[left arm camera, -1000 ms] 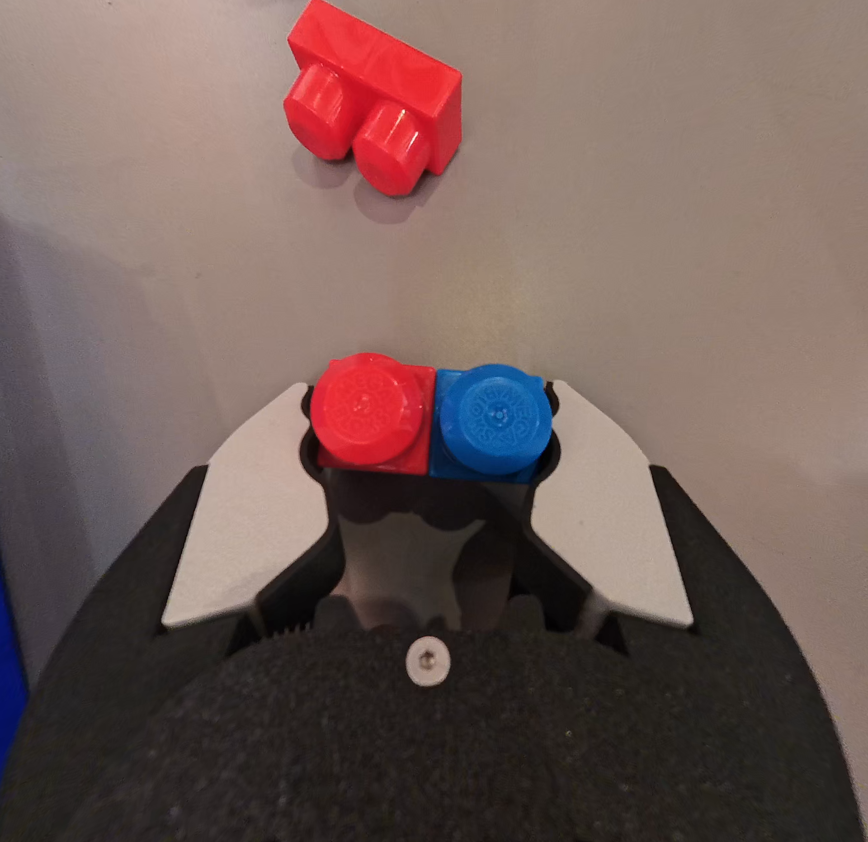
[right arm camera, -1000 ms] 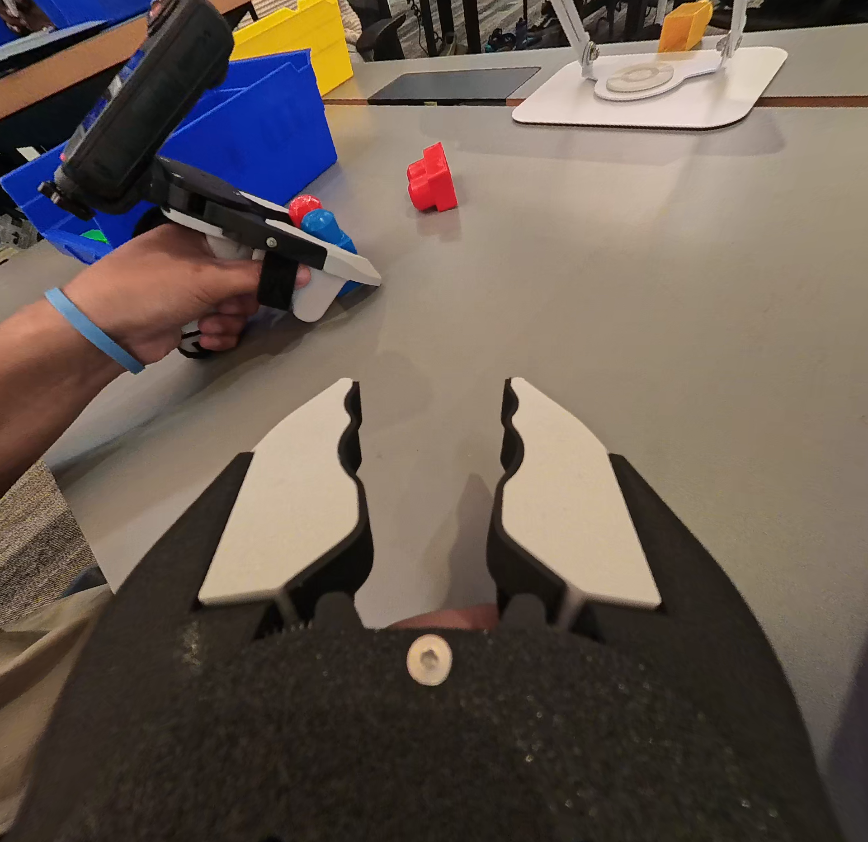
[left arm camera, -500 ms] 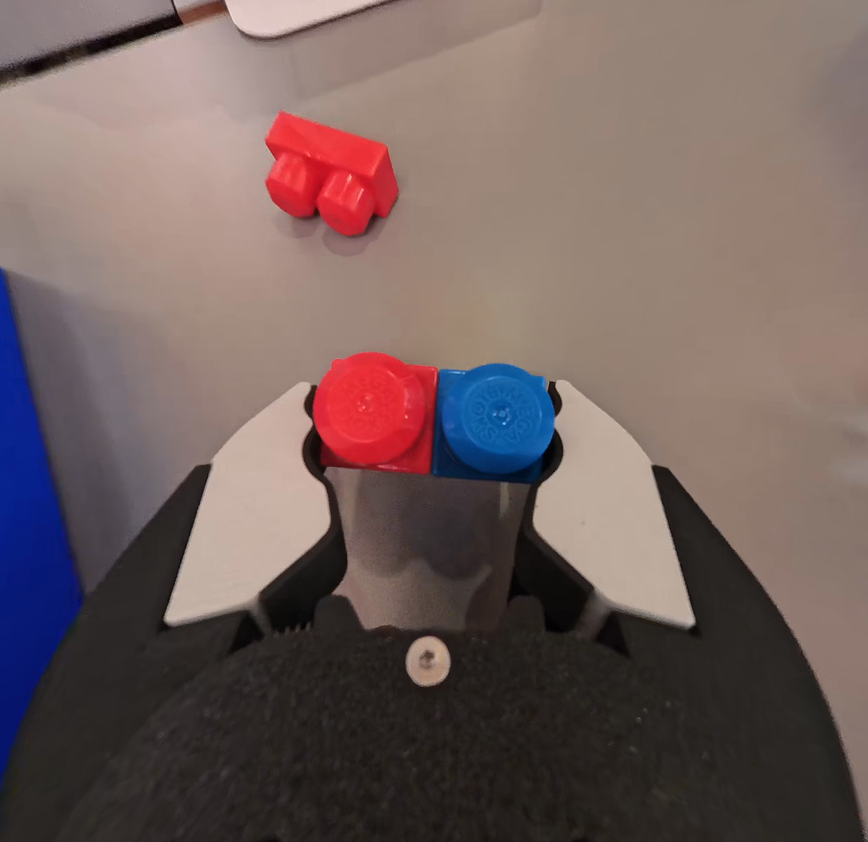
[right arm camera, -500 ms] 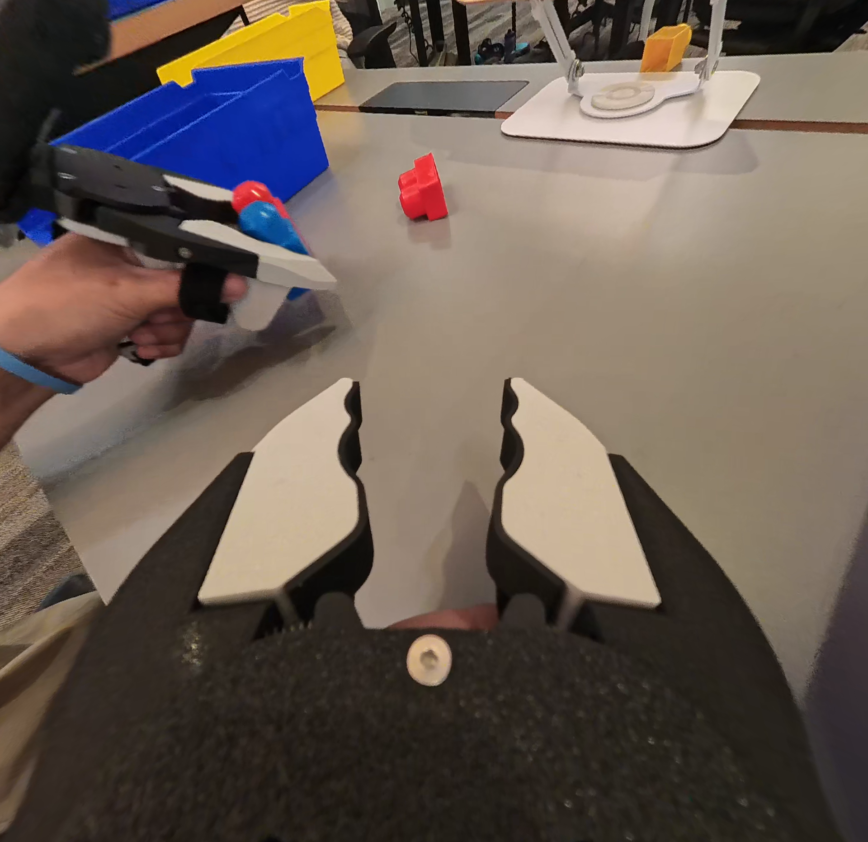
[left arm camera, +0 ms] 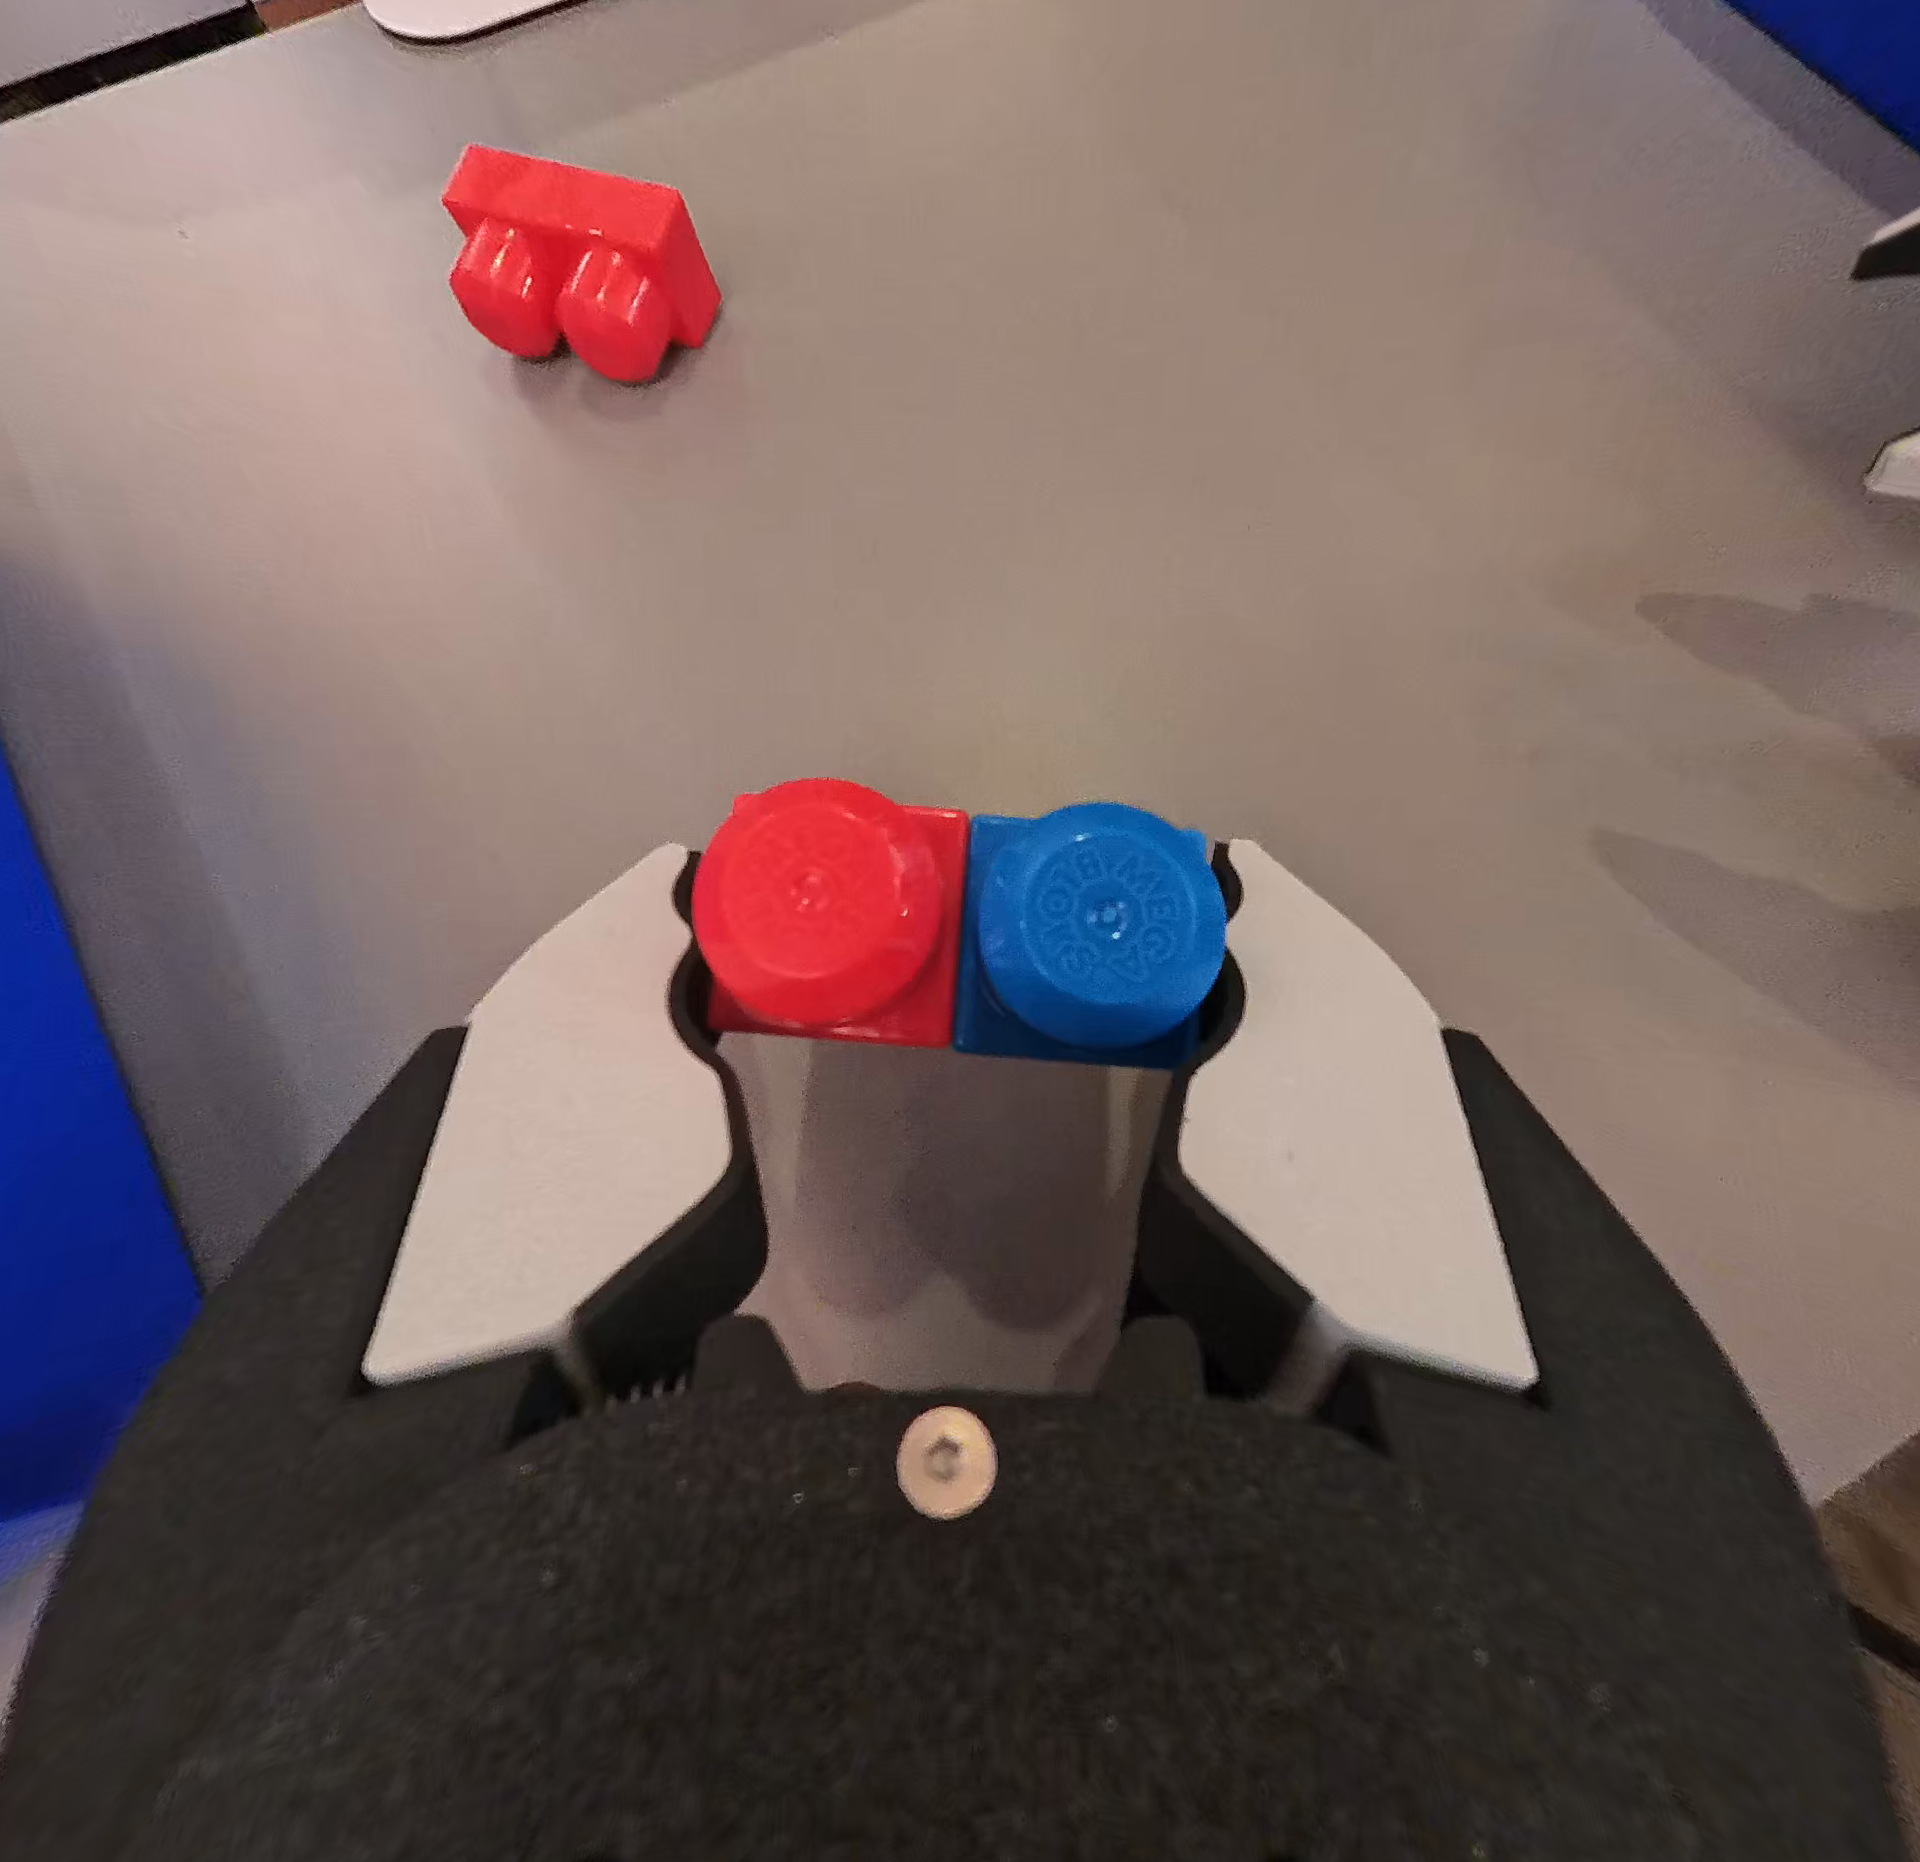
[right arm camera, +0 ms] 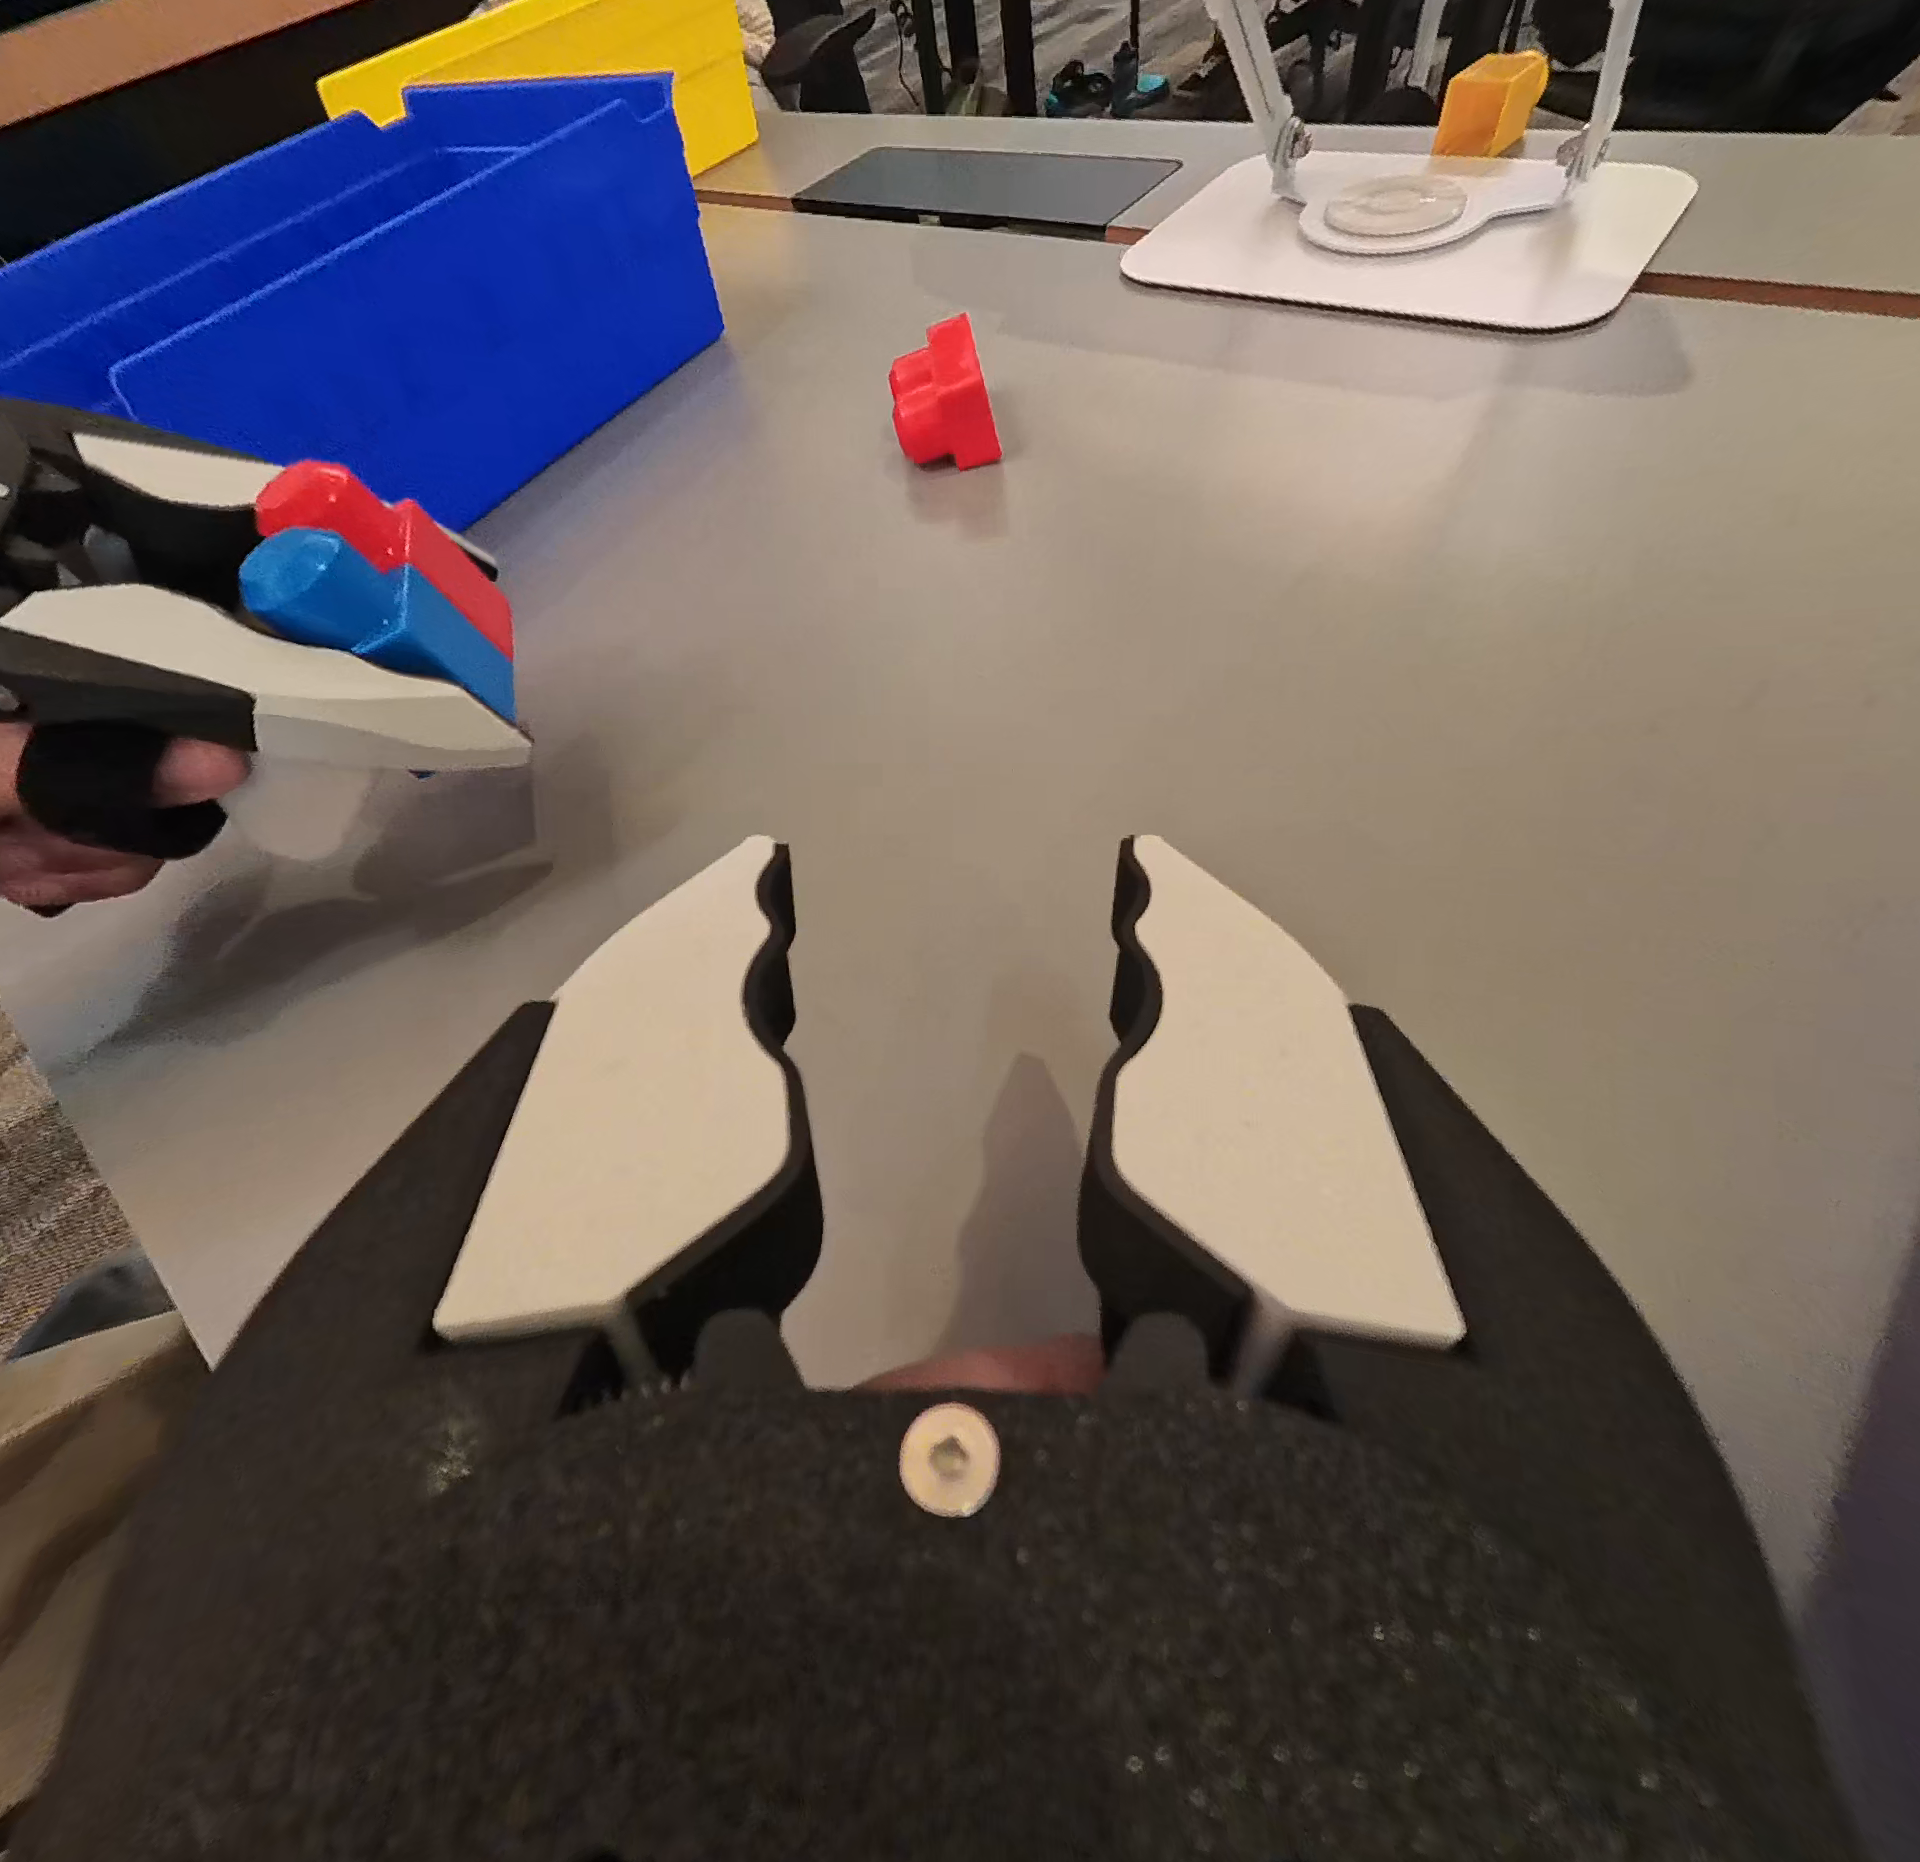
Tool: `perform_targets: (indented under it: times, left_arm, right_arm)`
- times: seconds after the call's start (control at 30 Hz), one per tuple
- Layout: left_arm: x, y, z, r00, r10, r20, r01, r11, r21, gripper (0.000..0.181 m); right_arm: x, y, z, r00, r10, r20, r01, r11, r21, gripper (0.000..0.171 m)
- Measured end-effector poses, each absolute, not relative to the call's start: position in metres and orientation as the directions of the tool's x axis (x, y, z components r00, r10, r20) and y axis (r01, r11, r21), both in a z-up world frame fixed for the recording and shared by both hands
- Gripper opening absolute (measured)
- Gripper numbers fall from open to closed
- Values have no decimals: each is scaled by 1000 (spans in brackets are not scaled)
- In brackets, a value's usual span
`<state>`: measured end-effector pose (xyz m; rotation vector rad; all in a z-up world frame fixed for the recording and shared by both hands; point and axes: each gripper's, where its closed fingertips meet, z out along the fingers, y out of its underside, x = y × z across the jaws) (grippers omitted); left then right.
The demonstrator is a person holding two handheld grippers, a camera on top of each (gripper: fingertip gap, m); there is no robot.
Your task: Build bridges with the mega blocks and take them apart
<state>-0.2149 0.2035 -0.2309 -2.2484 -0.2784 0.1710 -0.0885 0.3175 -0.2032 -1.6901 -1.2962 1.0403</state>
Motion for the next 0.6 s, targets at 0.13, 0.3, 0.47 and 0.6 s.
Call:
perform_targets:
  times: [0.13, 0.3, 0.47, 0.6]
  left_arm:
    - [-215, 200, -229, 967, 256, -10, 153, -607, -780, 89]
    - [-225, 196, -225, 966, 258, 4, 162, -597, -786, 89]
    - [-235, 189, -229, 965, 264, 14, 175, -598, -782, 89]
    - [-235, 183, -233, 966, 258, 25, 181, -601, -779, 89]
  right_arm:
    - [-92, 316, -202, 162, 977, -141, 364, -192, -912, 59]
    - [-127, 324, -192, 139, 988, -66, 395, -117, -911, 59]
    - [-213, 337, -191, 17, 985, 172, 512, 139, -848, 63]
    - [-282, 342, -215, -100, 968, 228, 595, 242, -766, 70]
